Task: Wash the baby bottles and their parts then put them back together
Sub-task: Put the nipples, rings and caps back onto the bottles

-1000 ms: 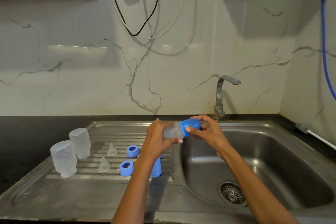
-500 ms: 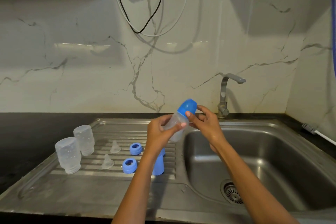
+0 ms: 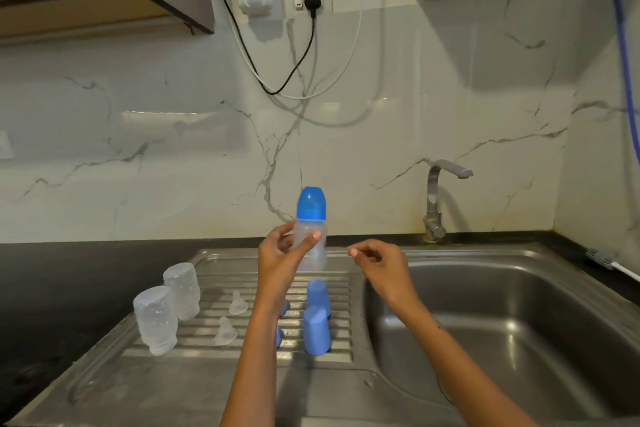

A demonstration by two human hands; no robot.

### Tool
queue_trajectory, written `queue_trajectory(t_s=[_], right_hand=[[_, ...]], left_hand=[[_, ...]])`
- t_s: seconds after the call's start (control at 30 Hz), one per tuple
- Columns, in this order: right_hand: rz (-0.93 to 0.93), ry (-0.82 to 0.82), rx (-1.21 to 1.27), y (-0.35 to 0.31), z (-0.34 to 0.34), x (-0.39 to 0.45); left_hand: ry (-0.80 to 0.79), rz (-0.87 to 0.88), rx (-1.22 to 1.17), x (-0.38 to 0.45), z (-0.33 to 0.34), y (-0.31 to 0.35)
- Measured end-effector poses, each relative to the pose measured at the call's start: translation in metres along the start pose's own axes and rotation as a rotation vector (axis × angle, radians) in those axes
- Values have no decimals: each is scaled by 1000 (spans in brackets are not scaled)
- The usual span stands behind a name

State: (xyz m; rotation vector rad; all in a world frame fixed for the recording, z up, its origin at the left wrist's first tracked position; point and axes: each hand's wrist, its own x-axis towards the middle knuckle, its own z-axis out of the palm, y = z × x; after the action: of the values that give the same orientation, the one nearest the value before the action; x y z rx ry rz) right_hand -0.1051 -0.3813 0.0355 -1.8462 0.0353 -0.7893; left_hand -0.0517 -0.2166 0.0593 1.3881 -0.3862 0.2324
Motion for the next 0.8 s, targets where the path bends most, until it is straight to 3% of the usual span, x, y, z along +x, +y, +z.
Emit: queue_trajectory(t_s=[0.17,0.4,0.6,0.8], right_hand=[[-93,-24,-36,-37,37,5],[-117,-92,-15,-69,128,-23],[-73,-167,-50,-67,191,-44],[-88,-156,-136,-51,209,-54]], left_hand=[[69,98,91,17,-60,35],[239,89,282,28,-193,65],[355,-2,455,40,-285,38],[344,-101,564,62,-329,-15]])
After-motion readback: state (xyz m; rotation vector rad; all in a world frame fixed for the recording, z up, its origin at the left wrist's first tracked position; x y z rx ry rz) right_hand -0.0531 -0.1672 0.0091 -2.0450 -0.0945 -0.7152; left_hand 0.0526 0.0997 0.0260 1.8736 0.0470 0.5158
